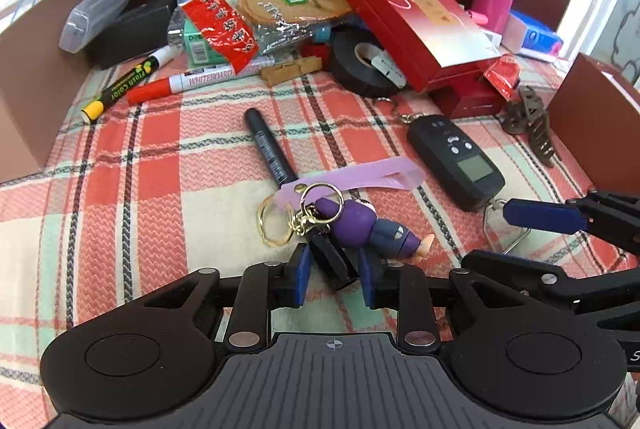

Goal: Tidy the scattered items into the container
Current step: 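Grasp the black marker with the left gripper while the right gripper grasps the purple bunny keychain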

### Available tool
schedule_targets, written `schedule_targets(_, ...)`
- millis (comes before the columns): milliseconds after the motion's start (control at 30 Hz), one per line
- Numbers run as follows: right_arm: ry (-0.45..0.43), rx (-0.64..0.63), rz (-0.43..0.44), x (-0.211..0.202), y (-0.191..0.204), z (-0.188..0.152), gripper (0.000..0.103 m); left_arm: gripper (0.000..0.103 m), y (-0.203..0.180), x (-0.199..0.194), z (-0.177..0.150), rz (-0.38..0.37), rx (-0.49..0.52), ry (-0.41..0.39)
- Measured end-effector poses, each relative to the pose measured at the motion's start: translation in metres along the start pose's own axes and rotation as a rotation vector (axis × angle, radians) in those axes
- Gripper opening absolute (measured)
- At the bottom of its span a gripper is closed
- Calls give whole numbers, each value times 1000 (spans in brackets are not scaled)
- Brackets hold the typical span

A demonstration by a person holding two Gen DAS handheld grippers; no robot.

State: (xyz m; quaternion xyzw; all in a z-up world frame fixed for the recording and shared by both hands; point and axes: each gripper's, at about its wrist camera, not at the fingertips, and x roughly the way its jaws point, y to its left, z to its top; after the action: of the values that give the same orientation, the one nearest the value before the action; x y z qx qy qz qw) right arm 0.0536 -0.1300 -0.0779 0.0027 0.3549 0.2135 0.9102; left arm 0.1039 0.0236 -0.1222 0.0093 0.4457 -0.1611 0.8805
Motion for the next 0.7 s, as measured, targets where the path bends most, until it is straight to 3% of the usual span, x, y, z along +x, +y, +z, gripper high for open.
schedule_targets(200,0,-22,33,3,10,2,64,13,8,-22,-16,15,15,12)
schedule_targets(400,8,-62,84,9,28,4,64,14,22,-46,-35,64,9,11)
schedule_targets(433,12,-68,93,12,31,5,64,16,24,-47,-36,71,9,9)
schedule_targets(467,17,-72,104,15,34,5,64,32,25,-47,-35,74,8,6)
schedule_targets(500,24,-77,113,18,37,6,60,39,25,-45,-34,76,7,4)
schedule_targets(600,55,-114,114,30,47,10,44,42,27,-41,-30,80,4,-2)
schedule_targets(700,70,-152,83,42,54,12,43,40,27,-32,-25,83,13,1)
